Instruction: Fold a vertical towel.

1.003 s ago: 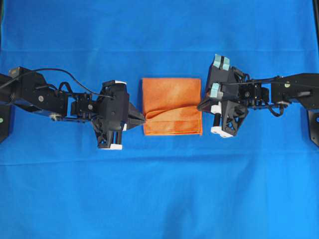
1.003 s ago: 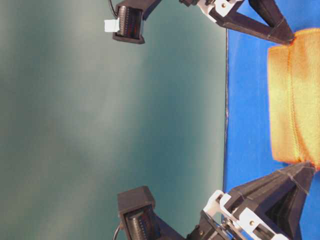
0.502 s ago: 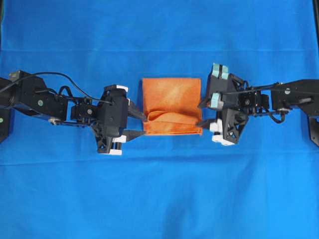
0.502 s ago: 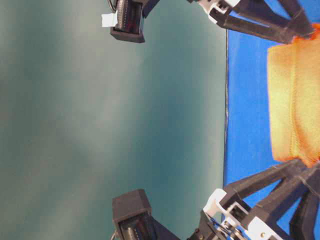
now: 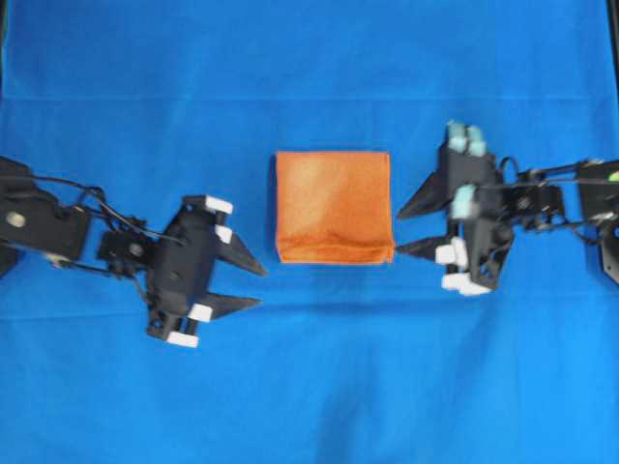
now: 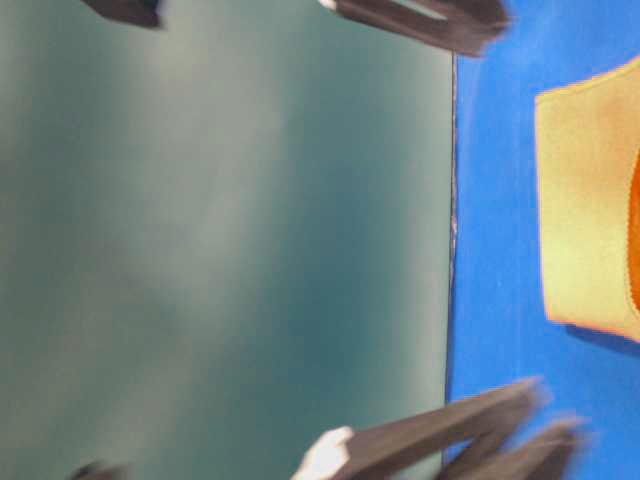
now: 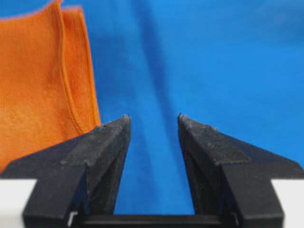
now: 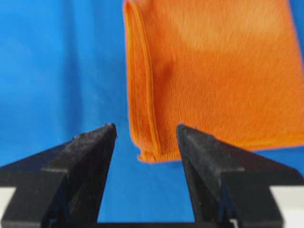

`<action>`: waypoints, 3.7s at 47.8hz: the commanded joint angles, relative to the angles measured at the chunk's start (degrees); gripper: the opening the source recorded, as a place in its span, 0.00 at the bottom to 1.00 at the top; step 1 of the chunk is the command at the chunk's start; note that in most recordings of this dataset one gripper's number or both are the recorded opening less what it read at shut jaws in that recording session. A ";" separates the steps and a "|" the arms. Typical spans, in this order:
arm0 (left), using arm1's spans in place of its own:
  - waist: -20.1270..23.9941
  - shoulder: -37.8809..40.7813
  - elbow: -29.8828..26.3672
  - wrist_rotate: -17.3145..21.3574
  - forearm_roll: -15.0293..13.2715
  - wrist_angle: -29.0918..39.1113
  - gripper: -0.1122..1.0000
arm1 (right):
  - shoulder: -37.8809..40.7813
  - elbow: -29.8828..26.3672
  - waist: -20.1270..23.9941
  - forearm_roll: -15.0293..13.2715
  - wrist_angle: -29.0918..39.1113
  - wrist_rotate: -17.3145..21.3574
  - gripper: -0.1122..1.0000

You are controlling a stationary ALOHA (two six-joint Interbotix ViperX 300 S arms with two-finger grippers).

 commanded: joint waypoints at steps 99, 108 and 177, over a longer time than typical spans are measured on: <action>8.53 -65.13 35.16 -6.15 -0.35 2.11 0.47 | -51.50 26.54 -7.21 -3.08 -5.62 0.18 0.62; 8.53 -65.21 35.16 -6.15 -0.35 2.11 0.47 | -51.42 26.54 -7.21 -3.08 -5.54 0.18 0.62; 8.53 -65.21 35.07 -6.06 -0.35 2.11 0.47 | -51.59 26.37 -7.21 -3.16 -5.45 0.09 0.62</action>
